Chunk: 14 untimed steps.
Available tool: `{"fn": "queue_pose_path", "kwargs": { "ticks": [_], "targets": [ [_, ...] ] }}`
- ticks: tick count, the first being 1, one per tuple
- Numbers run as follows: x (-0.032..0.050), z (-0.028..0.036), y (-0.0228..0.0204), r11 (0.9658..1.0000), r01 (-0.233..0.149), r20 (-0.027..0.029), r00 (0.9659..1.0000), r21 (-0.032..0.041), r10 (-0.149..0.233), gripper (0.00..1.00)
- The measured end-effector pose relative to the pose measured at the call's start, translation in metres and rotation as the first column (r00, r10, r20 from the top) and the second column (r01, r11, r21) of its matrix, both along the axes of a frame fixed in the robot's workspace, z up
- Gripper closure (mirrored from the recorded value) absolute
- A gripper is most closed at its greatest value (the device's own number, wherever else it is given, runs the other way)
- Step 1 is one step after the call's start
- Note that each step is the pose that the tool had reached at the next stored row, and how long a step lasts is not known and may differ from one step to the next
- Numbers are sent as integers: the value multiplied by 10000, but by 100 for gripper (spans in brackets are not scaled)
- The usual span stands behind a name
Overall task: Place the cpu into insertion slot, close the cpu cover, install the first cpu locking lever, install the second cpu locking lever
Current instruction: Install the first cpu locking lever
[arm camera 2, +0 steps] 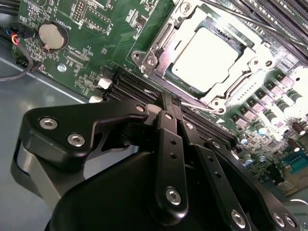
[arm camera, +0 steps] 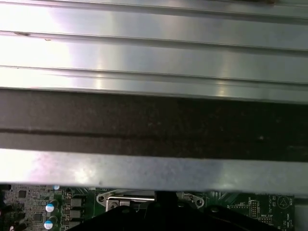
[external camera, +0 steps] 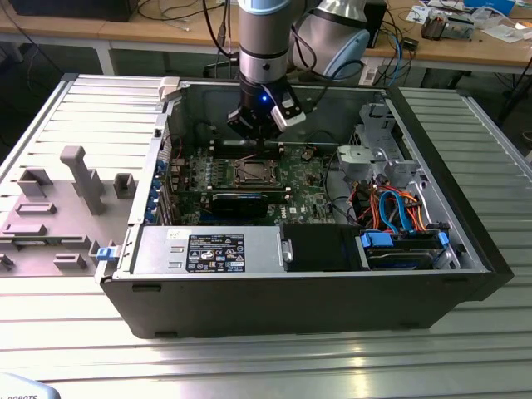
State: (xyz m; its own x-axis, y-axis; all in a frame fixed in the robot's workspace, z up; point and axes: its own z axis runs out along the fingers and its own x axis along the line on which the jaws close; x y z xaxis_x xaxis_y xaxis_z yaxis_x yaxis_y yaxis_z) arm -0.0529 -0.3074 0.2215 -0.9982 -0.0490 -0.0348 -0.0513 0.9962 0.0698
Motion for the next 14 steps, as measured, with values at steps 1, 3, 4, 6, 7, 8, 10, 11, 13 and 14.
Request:
{"fn": "queue_pose_path", "kwargs": {
  "ticks": [1, 3, 4, 6, 7, 8, 10, 11, 13, 14],
  "targets": [
    [9, -1, -4, 10000, 34, -1, 10000, -1, -34, 89],
    [20, -3, -8, 10000, 85, 0, 10000, -1, -85, 89],
    [24, -4, -10, 9999, 129, -2, 9999, -3, -129, 89],
    [25, -8, -17, 9999, 131, 0, 9999, -1, -131, 89],
    [24, -10, -18, 9999, 132, 0, 9999, -1, -132, 89],
    [24, -11, -19, 9999, 137, -2, 9999, -3, -137, 89],
    [24, -12, -19, 9999, 159, -3, 9999, -4, -159, 89],
    [24, -13, -19, 9998, 178, -2, 9998, -3, -178, 89],
    [25, -15, -19, 9997, 238, -2, 9997, -2, -238, 89],
    [25, -16, -19, 9997, 254, -1, 9997, -1, -254, 89]
  ]
}}
